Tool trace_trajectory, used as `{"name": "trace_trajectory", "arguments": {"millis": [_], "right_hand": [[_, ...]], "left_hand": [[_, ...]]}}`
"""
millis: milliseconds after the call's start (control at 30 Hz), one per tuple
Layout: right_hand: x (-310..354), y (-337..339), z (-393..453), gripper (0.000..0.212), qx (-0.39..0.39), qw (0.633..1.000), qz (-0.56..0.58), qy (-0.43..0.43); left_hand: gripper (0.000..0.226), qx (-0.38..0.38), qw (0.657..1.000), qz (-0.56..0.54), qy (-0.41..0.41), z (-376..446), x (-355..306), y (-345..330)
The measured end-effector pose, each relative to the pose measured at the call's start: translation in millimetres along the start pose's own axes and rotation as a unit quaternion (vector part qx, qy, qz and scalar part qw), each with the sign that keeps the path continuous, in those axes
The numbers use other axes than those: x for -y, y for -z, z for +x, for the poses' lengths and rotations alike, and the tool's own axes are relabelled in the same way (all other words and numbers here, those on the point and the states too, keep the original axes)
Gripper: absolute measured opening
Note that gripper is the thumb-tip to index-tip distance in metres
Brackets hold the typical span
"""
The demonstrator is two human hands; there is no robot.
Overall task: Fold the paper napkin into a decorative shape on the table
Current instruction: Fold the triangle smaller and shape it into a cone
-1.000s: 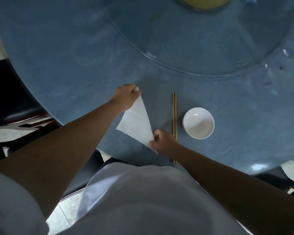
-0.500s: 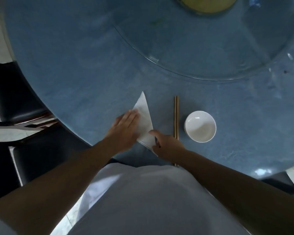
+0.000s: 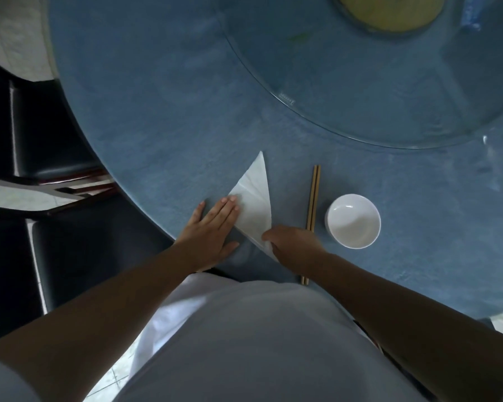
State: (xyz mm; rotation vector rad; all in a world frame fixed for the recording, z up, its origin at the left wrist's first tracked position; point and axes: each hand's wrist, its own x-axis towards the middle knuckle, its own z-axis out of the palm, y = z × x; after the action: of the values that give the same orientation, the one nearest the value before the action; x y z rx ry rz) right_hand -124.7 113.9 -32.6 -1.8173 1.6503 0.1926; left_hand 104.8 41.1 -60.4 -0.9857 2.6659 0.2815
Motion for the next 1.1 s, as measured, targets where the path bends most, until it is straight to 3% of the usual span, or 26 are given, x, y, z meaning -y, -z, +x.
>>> {"name": "trace_trajectory", "arguments": {"millis": [167, 433, 667, 833, 1100], "right_hand": [[1.5, -2.0, -0.6, 0.019, -0.061, 0.998, -0.022, 0.002], [-1.2, 5.5, -10.3, 0.013, -0.14, 0.984, 0.086, 0.062], [-2.5, 2.5, -12.6, 0.016, -0.198, 0.968, 0.12, 0.101], [-1.0, 9.6, -5.1, 0.004, -0.217, 0.959, 0.158, 0.094], [2.4, 25.1, 4.6, 0.037, -0.274, 0.926, 0.26, 0.007]], "left_hand": [[0.077, -0.003, 1.0, 0.004, 0.008, -13.7, -0.8, -3.1], [0.075, -0.003, 0.999, -0.004, 0.032, -26.8, -3.4, -1.7], [0.078, -0.072, 0.993, -0.076, 0.062, -22.4, -11.4, 3.2], [0.066, -0.105, 0.986, -0.108, 0.066, -5.5, -17.9, 11.2], [0.028, -0.153, 0.966, -0.164, 0.126, 5.5, -15.1, 14.1]]}}
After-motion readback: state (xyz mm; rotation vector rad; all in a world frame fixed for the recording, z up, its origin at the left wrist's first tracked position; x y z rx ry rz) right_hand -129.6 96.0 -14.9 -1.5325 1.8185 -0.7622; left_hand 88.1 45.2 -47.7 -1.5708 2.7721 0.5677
